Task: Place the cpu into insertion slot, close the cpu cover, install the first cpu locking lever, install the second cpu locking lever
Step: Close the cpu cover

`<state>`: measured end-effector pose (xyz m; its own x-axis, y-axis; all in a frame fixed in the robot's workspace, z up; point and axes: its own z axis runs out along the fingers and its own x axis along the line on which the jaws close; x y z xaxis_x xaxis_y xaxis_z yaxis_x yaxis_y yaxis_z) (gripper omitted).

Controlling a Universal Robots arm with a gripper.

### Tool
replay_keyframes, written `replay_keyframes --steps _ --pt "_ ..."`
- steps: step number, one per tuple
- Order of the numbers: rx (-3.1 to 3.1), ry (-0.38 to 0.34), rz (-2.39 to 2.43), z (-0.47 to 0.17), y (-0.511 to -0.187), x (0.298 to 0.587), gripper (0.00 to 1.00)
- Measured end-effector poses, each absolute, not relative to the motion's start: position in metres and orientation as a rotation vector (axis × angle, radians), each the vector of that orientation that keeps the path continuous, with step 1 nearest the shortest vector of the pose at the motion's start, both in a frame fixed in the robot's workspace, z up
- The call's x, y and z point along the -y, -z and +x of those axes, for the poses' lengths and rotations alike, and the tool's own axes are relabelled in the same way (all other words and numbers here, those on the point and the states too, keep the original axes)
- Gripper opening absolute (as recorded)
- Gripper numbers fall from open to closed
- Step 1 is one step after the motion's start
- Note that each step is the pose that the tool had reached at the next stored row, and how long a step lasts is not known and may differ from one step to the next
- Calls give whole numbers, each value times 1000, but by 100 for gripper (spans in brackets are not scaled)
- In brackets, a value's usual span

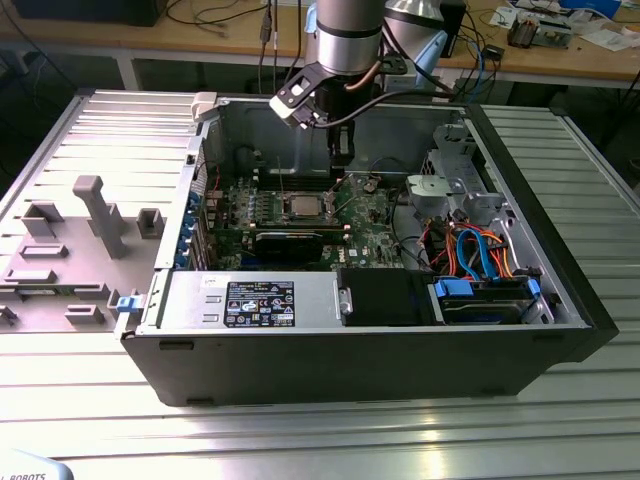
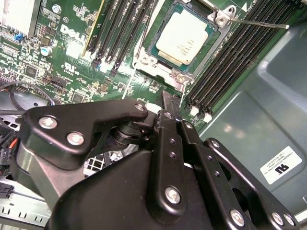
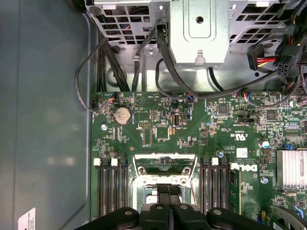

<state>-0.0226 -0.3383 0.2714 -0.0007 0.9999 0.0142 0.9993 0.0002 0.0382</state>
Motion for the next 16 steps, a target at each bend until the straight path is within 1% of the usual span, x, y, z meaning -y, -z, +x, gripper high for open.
replay_keyframes --steps 16 --pt "-2210 -56 2209 -9 -271 338 11"
